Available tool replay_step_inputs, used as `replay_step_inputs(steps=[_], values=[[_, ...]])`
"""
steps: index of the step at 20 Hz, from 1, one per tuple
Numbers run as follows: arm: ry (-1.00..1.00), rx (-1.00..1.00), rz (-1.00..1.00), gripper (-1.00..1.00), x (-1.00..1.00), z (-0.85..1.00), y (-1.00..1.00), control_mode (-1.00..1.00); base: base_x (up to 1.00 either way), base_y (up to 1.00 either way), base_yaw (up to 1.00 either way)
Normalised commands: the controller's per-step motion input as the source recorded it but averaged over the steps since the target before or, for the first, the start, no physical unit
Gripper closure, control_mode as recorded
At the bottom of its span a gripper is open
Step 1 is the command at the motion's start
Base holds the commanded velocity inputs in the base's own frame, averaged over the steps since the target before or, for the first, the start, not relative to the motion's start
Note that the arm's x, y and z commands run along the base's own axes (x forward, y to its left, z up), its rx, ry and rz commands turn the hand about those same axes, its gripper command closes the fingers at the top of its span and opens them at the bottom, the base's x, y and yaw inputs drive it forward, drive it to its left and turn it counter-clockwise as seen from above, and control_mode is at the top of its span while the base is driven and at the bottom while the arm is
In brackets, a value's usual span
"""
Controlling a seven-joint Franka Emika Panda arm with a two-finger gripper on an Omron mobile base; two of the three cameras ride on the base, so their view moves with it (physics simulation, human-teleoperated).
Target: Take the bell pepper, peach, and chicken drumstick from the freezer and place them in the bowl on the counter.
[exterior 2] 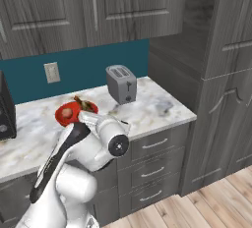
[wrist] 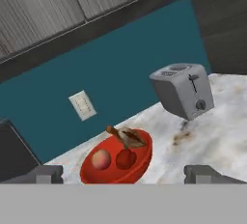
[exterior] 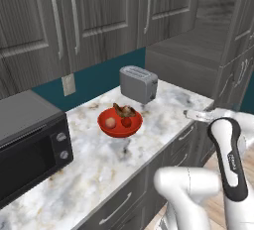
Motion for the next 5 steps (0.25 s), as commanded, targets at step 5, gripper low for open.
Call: replay_step_inputs(steps=[5], values=[[-0.49, 0.16, 0.0, -1.0, -1.0, 0.6, -0.35, -1.0, 0.0, 0.0, 0.0]])
